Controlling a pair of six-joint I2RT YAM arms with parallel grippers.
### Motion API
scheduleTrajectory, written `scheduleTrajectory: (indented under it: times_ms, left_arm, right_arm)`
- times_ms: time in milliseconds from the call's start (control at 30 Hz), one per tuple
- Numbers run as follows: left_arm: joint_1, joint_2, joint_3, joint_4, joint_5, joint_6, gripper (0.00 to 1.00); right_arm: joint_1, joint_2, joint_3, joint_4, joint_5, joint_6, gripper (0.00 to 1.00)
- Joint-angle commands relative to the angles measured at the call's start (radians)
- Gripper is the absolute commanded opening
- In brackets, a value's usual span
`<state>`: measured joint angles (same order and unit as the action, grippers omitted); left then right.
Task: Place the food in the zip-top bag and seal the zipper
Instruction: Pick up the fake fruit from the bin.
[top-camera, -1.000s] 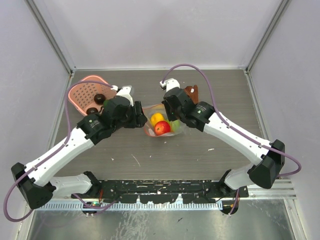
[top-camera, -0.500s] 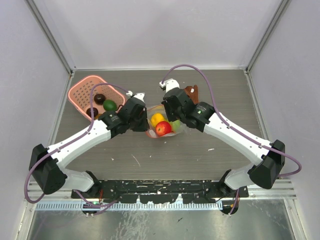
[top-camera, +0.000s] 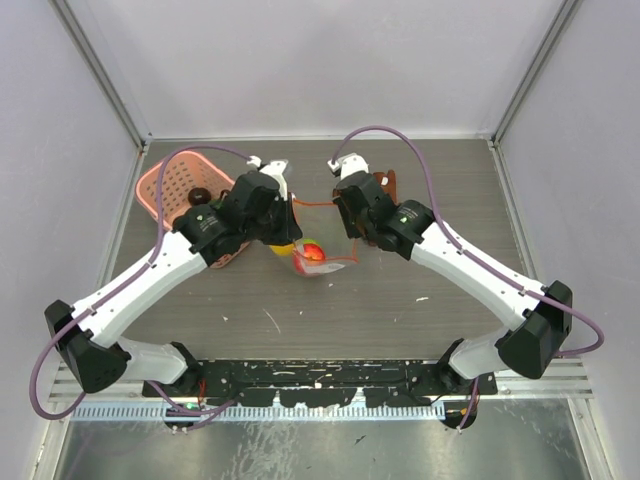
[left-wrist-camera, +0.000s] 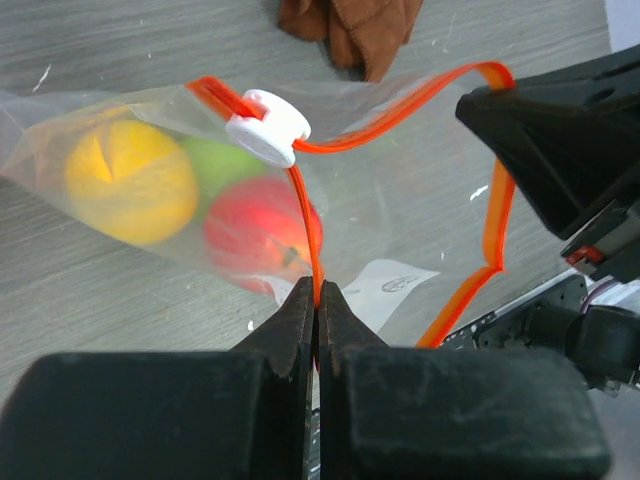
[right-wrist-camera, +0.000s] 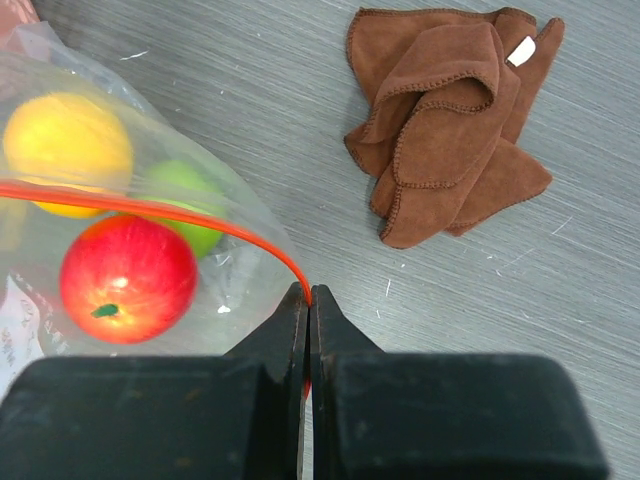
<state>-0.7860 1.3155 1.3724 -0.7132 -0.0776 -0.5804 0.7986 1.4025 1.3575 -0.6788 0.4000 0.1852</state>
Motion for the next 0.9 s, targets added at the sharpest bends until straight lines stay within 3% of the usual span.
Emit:
scheduleTrajectory:
  times_ms: [0,167,433,867]
  left_arm:
    - [0.005,-0.006,0.033,-0.049,0.025,0.027,0.01]
    - [0.01,0.015,0.028,-0.089,-0.01,0.037,0.01]
    - [0.022,0.01,-0.039,-0.054,-0.015,0.019,0.01]
    - [0.031,0.001,-0.101,-0.032,0.01,-0.013,0.01]
  right_arm:
    - [-0.005,-0.021,0.004,0.013,-0.06,-0.028,0.0]
    - [-0.003,-0.012,0.035,-0.023,0.034,-0.009,0.0]
    - [-0.005,-0.06,0.049,0.051,-0.106,-0.008,0.0]
    - [-0.005,-0.082,0.041,0.076,-0.099,0.009,0.0]
